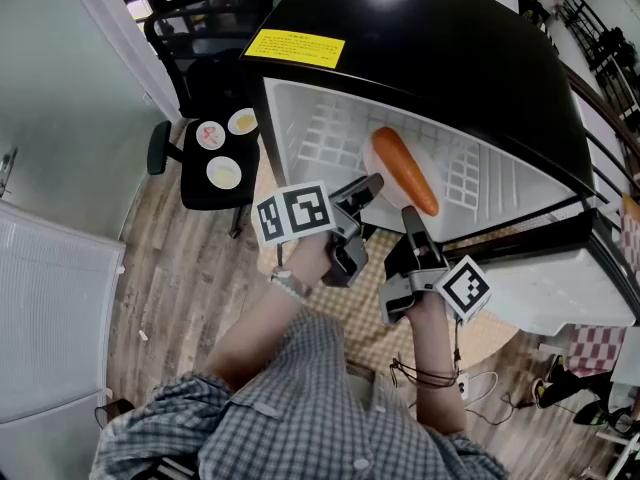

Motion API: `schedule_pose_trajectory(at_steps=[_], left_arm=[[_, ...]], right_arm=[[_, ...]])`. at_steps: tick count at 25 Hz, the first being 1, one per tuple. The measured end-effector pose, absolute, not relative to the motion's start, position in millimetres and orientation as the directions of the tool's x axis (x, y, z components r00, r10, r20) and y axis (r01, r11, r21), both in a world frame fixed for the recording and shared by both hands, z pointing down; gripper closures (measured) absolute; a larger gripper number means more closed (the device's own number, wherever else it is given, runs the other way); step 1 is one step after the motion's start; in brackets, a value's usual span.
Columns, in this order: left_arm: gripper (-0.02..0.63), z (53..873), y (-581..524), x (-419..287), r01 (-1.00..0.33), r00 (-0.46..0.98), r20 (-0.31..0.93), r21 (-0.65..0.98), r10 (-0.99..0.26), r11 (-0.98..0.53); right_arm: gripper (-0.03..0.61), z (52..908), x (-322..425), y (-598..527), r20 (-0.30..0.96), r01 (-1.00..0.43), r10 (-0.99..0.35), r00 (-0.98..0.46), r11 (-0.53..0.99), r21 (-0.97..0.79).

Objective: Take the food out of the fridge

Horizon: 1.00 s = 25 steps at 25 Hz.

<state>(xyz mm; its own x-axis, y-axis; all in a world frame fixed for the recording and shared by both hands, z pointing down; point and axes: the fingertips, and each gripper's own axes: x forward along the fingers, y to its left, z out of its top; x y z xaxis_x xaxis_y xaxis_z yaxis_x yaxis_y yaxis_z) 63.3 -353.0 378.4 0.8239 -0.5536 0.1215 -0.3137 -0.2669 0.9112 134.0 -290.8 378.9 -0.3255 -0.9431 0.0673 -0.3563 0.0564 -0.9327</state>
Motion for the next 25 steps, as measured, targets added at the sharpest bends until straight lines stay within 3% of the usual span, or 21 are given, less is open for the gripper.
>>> schedule_pose_trajectory(at_steps=[15,16,17,25], left_arm=[[0.485,382,-354,69,-0.198,0.826,0.052,0.959,-0.561,-0.203],[0.500,381,-354,68,-0.183,0.825,0.038,0.962,-0.564,-0.203],[0.557,379,-353,68,-0.176,0.823,0.028,0.962,-0.568,-0.207],[0.565,376,-348,67,-0.236,0.816,0.055,0.941,-0.575,-0.244]], right_arm=[[0.529,378,134,-279,0.068,-0.390,-0.932,-0.356,0.082,-0.917],[0.529,378,133,-278,0.069,-0.395,-0.932,-0.357,0.083,-0.915],[0.529,379,132,-278,0.072,-0.401,-0.931,-0.357,0.083,-0.912],[0.531,379,130,-274,0.071,-0.395,-0.933,-0.352,0.080,-0.915]])
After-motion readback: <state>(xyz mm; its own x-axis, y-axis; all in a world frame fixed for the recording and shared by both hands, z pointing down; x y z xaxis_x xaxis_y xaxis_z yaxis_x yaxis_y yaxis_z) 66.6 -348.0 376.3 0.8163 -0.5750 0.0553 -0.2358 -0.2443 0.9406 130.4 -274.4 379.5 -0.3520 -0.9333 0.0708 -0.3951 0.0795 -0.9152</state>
